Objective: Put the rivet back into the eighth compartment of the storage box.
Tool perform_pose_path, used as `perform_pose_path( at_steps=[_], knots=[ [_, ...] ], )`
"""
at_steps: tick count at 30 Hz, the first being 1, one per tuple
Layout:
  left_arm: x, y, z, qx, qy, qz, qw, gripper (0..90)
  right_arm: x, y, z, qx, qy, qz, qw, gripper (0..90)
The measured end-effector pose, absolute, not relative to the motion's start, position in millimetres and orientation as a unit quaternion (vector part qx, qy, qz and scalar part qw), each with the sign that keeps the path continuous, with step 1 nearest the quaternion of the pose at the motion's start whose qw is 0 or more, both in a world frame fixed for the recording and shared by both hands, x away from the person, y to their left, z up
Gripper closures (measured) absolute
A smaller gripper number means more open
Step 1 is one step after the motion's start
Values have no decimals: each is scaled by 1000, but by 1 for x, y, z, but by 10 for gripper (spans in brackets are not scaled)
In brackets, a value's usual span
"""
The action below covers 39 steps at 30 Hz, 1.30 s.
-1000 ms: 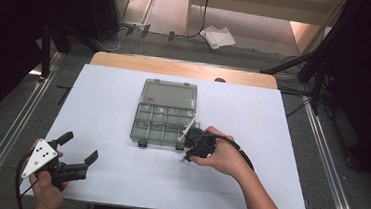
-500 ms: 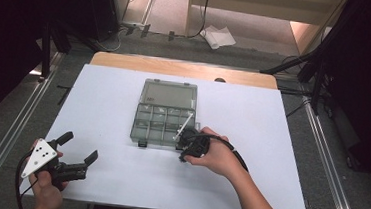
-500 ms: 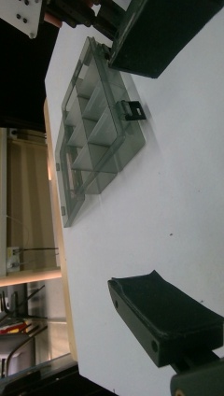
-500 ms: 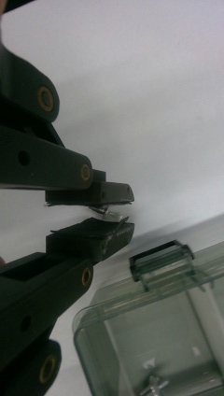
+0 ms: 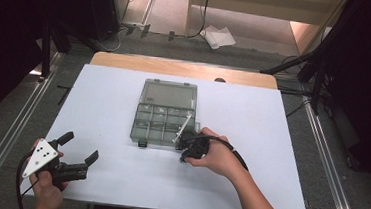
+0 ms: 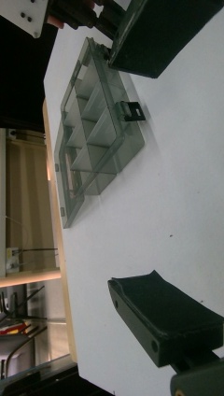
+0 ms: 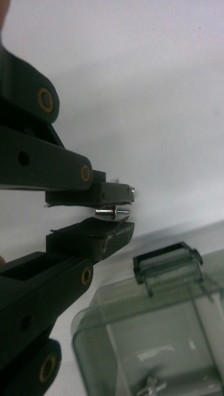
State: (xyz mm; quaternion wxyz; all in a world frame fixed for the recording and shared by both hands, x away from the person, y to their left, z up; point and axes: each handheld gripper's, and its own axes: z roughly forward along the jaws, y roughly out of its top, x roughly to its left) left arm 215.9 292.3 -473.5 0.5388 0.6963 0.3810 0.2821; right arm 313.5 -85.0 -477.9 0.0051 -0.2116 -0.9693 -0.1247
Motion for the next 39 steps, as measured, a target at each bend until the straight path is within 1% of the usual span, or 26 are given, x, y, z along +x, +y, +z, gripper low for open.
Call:
perform_pose_path(
  at_steps=[4,9,19,39],
  knots=[
    [216,293,-474,695,381,282,540,0,311,-84,-478,-200,-972,-121,-5,812],
    [215,292,-473,697,380,283,538,0,311,-83,-478,-201,-972,-120,-4,835],
    [216,293,-473,694,382,284,540,0,313,-86,-477,-198,-972,-123,6,838],
    [215,293,-473,697,381,283,538,0,314,-93,-462,-192,-974,-122,0,838]
  ],
)
